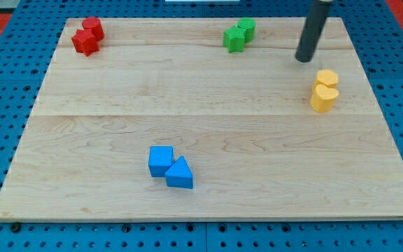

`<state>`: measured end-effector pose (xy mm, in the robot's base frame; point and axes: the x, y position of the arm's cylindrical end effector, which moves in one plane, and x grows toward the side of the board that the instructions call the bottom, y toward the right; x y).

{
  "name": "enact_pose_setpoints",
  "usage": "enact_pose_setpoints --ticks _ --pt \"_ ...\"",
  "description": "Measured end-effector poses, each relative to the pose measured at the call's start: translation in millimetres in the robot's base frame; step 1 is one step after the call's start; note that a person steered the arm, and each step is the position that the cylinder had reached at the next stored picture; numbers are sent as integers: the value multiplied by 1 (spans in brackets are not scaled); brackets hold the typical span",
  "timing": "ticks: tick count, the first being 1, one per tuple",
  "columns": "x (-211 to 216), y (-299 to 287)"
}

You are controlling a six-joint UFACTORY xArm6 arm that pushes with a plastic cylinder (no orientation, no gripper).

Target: Keep red blocks in a diagonal line with yellow hexagon

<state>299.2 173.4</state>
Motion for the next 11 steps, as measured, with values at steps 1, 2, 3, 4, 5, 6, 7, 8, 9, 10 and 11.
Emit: enact_pose_setpoints --ticks 1,2,3,4,5,6,7,8,9,10,11 --pt "-35 -16" --pt "-84 -30" --pt "-97 -84" --pt "-101 -145" --pt "-103 -189" --pt "-107 -196" --pt "-106 -196" --pt "-106 -202" --pt "-106 -202" --pt "-106 -206" --pt "-106 -210"
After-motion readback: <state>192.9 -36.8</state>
